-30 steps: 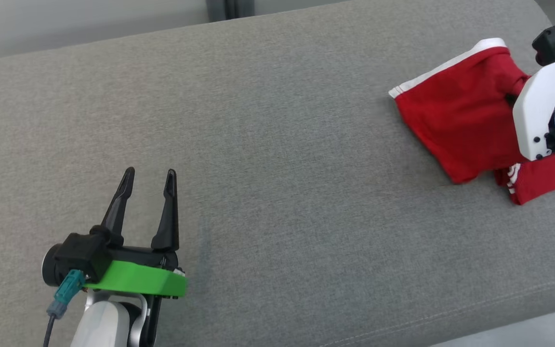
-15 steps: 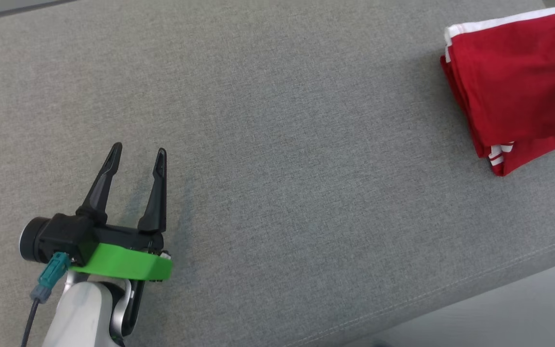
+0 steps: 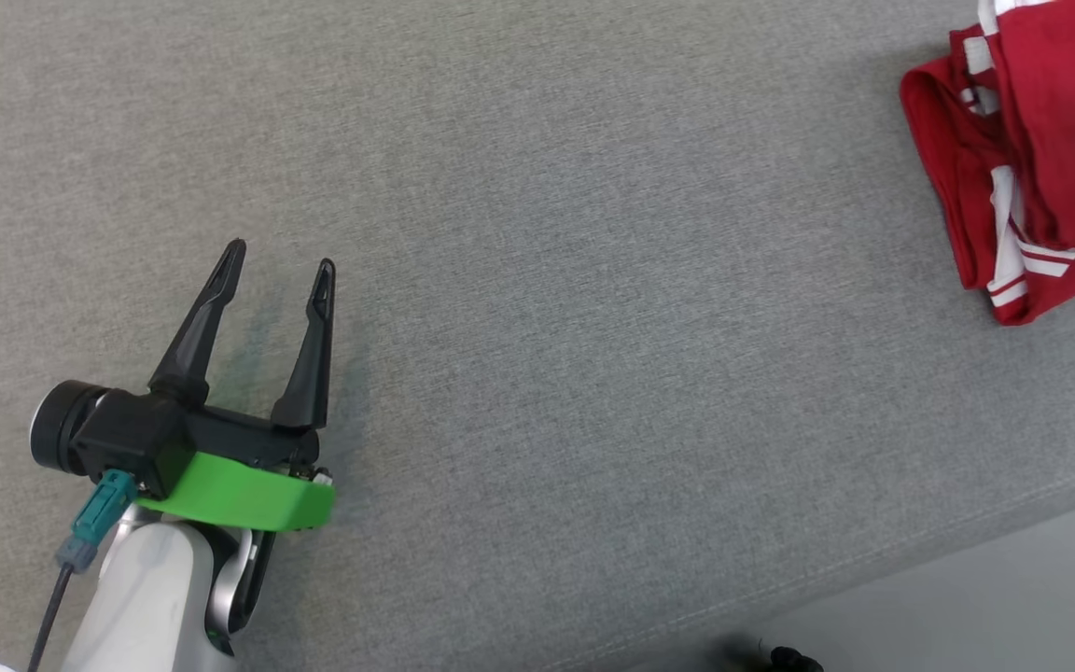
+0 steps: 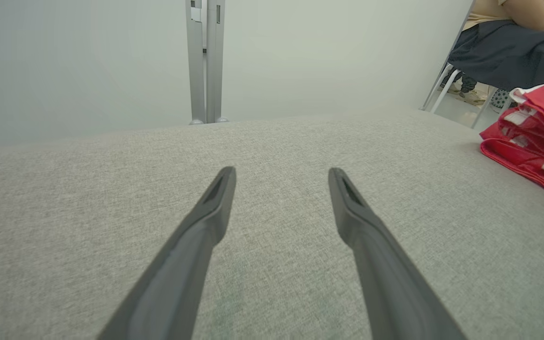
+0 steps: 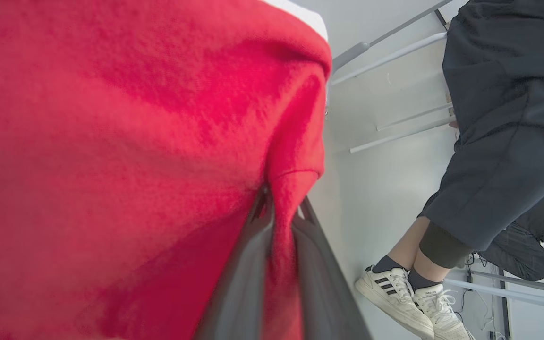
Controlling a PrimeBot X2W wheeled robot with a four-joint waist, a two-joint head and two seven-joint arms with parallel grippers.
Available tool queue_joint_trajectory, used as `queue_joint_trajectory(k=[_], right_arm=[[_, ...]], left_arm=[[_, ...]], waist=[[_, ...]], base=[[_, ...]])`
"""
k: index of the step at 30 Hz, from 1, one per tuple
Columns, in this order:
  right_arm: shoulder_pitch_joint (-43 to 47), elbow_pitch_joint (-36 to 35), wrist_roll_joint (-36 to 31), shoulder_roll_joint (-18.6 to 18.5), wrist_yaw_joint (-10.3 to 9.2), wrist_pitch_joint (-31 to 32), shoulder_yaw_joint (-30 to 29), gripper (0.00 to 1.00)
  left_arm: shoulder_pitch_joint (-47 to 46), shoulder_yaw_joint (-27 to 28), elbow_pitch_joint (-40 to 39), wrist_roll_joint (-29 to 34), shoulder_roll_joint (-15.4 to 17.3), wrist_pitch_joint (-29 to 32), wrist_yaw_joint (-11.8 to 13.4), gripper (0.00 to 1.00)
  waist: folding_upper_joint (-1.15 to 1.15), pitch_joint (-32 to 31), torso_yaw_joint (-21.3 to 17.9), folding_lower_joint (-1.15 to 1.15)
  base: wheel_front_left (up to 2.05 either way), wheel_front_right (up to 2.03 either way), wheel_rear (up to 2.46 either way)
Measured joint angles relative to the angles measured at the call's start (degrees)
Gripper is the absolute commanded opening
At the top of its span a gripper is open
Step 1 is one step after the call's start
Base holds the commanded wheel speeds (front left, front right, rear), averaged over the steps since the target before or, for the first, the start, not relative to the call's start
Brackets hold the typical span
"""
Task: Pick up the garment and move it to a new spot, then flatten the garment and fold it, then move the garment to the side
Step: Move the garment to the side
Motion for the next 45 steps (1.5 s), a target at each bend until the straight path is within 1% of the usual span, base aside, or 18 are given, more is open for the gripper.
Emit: queue_joint_trajectory(k=[3, 4, 5, 9, 10, 13, 16, 19, 21, 24, 29, 33, 37, 40, 45], right_arm=[[-0.4, 2.8, -2.1, 0.3, -0.01, -1.6, -1.9, 0.0], [-0.4, 3.8, -3.2, 0.5, 0.0, -2.0, -2.4, 0.53], [-0.4, 4.6, -4.0, 0.8, 0.0, -2.6, -3.0, 1.0], [0.0, 6.9, -5.9, 2.0, -0.01, -5.5, -6.2, 1.0], [0.2, 7.1, -7.0, 2.2, -0.01, -6.8, -6.9, 1.0], [1.7, 7.2, -7.2, 3.7, -0.01, -11.1, -9.9, 1.0], [4.2, 5.9, -6.9, 6.3, -0.01, -15.5, -11.4, 1.0], [7.5, 3.2, -5.8, 8.8, 0.0, -19.4, -12.2, 1.0], [10.7, 0.7, -4.0, 10.2, -0.01, -21.5, -12.8, 1.0], [15.7, -4.1, -1.9, 12.3, -0.01, -22.9, -12.9, 1.0], [25.1, -13.6, 0.2, 14.6, -0.01, -23.4, -12.4, 1.0], [32.5, -20.4, 0.7, 16.8, -0.01, -23.3, -14.7, 1.0], [39.4, -27.1, 0.5, 20.3, -0.01, -23.1, -18.9, 1.0], [43.8, -31.8, -0.3, 24.1, -0.01, -23.1, -22.3, 1.0], [49.1, -37.1, -1.6, 29.7, -0.01, -22.3, -25.7, 1.0]], left_arm=[[0.0, -0.1, -0.1, -0.1, 0.4, 0.0, 0.0, 1.0], [0.0, -0.1, -0.1, -0.3, 0.4, 0.0, 0.0, 1.0], [0.0, -0.1, 0.0, -0.3, 0.5, 0.0, 0.0, 1.0], [0.1, -0.1, 0.5, -0.5, -0.3, 0.0, 0.0, 1.0], [0.2, 0.0, 0.8, -0.7, -0.8, 0.0, 0.0, 1.0], [0.4, 0.4, 1.9, -1.5, -2.5, 0.0, 0.0, 1.0], [1.4, 1.4, 3.0, -2.0, -4.1, 0.0, 0.0, 1.0], [2.9, 1.9, 4.0, -2.4, -5.2, 0.0, 0.0, 1.0], [4.0, 2.5, 4.5, -2.6, -5.9, 0.0, 0.0, 1.0], [5.5, 2.9, 5.0, -3.2, -6.6, 0.0, 0.0, 1.0], [8.6, 4.5, 6.2, -4.1, -7.7, 0.0, 0.0, 1.0], [9.9, 5.3, 7.0, -4.7, -8.2, 0.0, 0.0, 1.0], [11.0, 5.3, 8.0, -4.7, -8.4, 0.0, 0.0, 1.0], [11.8, 5.7, 8.8, -4.7, -8.4, 0.0, 0.0, 1.0], [13.0, 7.3, 9.9, -4.7, -8.4, 0.0, 0.0, 1.0]], waist=[[0.0, 0.3, 0.8, 0.0], [0.0, 0.3, 1.1, 0.0], [0.0, 0.3, 1.3, 0.0], [0.0, -0.8, 1.9, 0.0], [0.0, -1.2, 2.1, 0.0], [0.0, -2.9, 2.6, 0.0], [0.0, -5.0, 3.3, 0.0], [0.0, -7.5, 4.0, 0.0], [0.0, -9.4, 4.5, 0.0], [0.0, -12.1, 5.4, 0.0], [0.0, -16.6, 7.2, 0.0], [0.0, -19.4, 9.0, 0.0], [0.0, -21.7, 11.2, 0.0], [0.0, -23.6, 12.5, 0.0], [0.0, -26.1, 13.8, 0.0]], base=[[0.0, 0.0, 0.0], [0.0, 0.0, 0.0], [0.0, 0.0, 0.0], [0.0, 0.0, 0.0], [0.0, 0.0, 0.0], [0.0, 0.0, 0.0], [0.0, 0.0, 0.0], [0.0, 0.0, 0.0], [0.0, 0.0, 0.0], [0.0, 0.0, 0.0], [0.0, 0.0, 0.0], [0.0, 0.0, 0.0], [0.0, 0.0, 0.0], [0.0, 0.0, 0.0], [0.0, 0.0, 0.0]])
